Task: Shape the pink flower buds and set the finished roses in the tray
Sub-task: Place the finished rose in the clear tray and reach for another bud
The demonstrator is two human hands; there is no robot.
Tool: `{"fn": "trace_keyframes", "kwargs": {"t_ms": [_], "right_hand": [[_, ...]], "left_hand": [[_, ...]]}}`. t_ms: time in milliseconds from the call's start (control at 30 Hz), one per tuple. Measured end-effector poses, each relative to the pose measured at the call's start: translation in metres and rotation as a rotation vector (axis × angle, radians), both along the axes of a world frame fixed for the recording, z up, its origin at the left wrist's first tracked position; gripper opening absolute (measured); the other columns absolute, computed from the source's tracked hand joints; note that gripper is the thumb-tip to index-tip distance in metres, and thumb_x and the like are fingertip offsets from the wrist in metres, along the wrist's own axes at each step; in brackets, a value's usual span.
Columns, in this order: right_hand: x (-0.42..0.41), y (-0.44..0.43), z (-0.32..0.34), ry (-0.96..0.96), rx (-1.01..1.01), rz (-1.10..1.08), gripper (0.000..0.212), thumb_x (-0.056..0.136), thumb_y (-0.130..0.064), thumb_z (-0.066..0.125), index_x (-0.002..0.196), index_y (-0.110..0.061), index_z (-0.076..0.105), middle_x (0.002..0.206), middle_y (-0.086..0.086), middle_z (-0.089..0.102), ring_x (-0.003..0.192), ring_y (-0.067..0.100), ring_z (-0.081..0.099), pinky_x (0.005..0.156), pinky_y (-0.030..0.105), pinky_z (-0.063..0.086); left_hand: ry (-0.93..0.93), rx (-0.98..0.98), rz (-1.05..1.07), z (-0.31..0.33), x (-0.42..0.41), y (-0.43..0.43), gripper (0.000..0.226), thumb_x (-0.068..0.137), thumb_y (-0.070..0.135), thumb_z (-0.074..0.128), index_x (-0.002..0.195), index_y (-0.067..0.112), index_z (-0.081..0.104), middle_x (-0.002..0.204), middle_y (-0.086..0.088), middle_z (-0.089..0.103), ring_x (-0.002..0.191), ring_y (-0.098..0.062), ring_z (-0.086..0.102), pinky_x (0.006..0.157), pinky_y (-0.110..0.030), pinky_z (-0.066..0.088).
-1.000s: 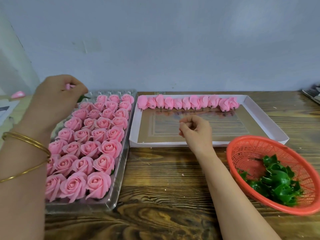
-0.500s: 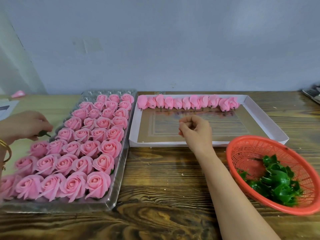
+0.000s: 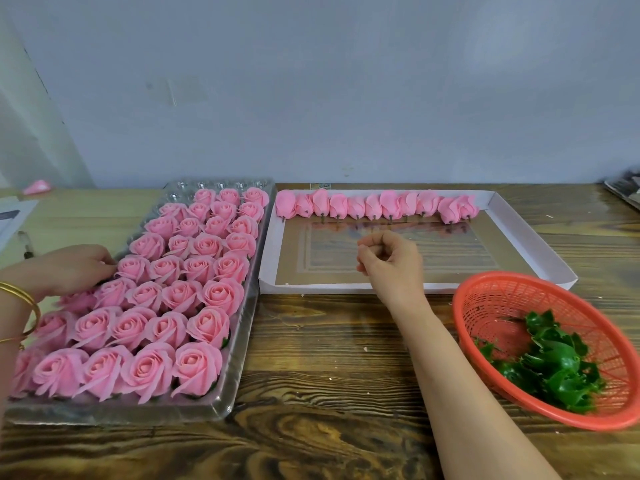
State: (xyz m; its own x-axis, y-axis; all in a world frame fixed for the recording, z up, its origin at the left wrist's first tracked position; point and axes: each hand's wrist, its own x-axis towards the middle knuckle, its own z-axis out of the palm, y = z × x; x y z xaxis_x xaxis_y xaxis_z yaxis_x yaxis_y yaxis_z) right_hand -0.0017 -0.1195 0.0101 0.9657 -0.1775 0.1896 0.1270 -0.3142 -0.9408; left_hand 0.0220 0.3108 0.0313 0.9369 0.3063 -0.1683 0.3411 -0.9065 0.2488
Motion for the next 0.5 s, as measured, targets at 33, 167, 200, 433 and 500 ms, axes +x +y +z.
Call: {"fn": "trace_keyframes", "kwargs": {"t_ms": [33, 167, 200, 433, 500], "right_hand": [[0.0, 0.0, 0.0, 0.001, -0.001, 0.001, 0.017, 0.091, -0.004, 0.06, 0.087, -0.019, 0.066, 0.068, 0.003, 0.06, 0.073, 0.018, 0.067, 0.083, 0.048, 0.057], [0.0, 0.001, 0.0, 0.007, -0.012, -0.004, 0.017, 0.091, -0.004, 0.059, 0.086, -0.019, 0.066, 0.068, 0.003, 0.06, 0.076, 0.023, 0.068, 0.083, 0.049, 0.056], [-0.001, 0.001, 0.0, 0.008, -0.013, -0.005, 0.018, 0.091, -0.004, 0.059, 0.086, -0.019, 0.066, 0.067, 0.002, 0.06, 0.077, 0.024, 0.068, 0.083, 0.049, 0.056], [-0.001, 0.001, 0.0, 0.006, -0.018, -0.005, 0.015, 0.091, -0.004, 0.059, 0.087, -0.016, 0.067, 0.068, 0.003, 0.061, 0.075, 0.023, 0.068, 0.083, 0.05, 0.056], [-0.001, 0.001, 0.0, 0.002, -0.019, -0.006, 0.014, 0.09, -0.004, 0.059, 0.088, -0.015, 0.067, 0.067, 0.002, 0.06, 0.076, 0.025, 0.068, 0.083, 0.05, 0.055]], "left_hand": [[0.007, 0.009, -0.003, -0.001, 0.001, 0.002, 0.016, 0.091, 0.003, 0.059, 0.078, -0.002, 0.067, 0.074, -0.017, 0.061, 0.076, -0.031, 0.057, 0.071, -0.036, 0.042], [0.065, 0.071, -0.009, -0.002, 0.004, 0.0, 0.013, 0.094, 0.009, 0.056, 0.094, 0.001, 0.067, 0.068, -0.01, 0.058, 0.067, -0.027, 0.052, 0.057, -0.03, 0.035], [0.085, 0.082, 0.001, -0.002, 0.005, 0.0, 0.016, 0.094, 0.01, 0.055, 0.1, 0.0, 0.066, 0.077, -0.016, 0.061, 0.071, -0.028, 0.052, 0.059, -0.03, 0.035], [0.063, 0.088, 0.035, -0.01, 0.009, -0.003, 0.036, 0.1, 0.011, 0.038, 0.135, 0.005, 0.047, 0.131, -0.026, 0.046, 0.115, -0.036, 0.046, 0.093, -0.034, 0.041], [0.059, 0.119, 0.018, -0.014, 0.009, -0.003, 0.032, 0.099, 0.008, 0.042, 0.128, 0.002, 0.055, 0.13, -0.029, 0.049, 0.113, -0.043, 0.05, 0.094, -0.042, 0.044]]}}
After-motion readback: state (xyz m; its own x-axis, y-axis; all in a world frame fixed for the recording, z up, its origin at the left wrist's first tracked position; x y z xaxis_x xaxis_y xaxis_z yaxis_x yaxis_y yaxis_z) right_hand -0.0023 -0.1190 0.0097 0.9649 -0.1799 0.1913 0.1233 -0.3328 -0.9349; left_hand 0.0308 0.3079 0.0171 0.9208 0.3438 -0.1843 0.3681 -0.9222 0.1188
